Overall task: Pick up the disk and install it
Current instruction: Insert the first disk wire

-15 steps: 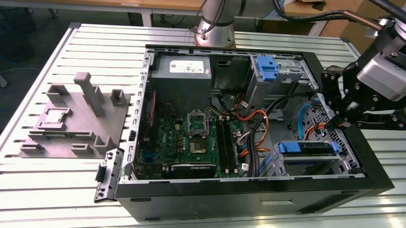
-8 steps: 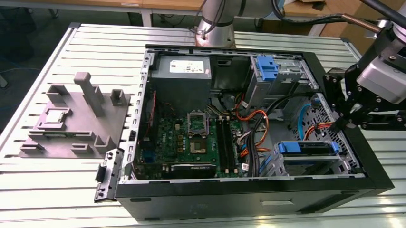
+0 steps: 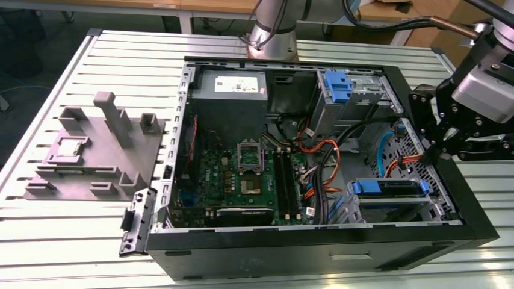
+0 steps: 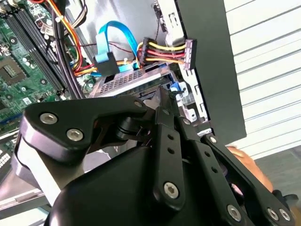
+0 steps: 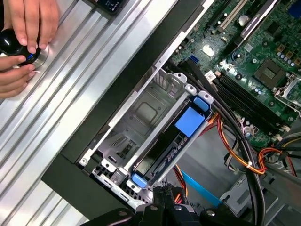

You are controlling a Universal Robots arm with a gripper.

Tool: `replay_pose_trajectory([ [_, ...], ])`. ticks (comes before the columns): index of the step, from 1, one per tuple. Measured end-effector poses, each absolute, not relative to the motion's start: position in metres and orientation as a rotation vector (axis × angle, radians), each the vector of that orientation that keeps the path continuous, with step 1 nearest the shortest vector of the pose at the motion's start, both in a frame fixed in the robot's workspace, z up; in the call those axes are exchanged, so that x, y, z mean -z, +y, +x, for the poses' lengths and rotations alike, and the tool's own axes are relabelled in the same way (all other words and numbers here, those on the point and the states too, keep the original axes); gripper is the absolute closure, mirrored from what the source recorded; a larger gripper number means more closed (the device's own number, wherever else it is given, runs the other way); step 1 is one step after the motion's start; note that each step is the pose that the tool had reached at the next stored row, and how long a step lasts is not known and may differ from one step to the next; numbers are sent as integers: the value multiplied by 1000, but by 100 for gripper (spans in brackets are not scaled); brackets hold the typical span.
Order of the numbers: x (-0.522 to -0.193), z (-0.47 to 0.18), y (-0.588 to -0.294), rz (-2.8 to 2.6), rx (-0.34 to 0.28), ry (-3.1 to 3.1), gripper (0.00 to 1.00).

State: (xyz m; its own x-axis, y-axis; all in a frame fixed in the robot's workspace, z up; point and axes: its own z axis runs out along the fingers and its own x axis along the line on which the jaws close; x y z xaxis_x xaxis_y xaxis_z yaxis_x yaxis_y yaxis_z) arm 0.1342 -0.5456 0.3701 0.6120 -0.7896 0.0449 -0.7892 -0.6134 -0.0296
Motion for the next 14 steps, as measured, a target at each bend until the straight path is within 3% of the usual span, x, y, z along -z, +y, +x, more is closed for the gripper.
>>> replay_pose_trajectory([
  [14,-369,139,-535,-2834,101,1387,90],
])
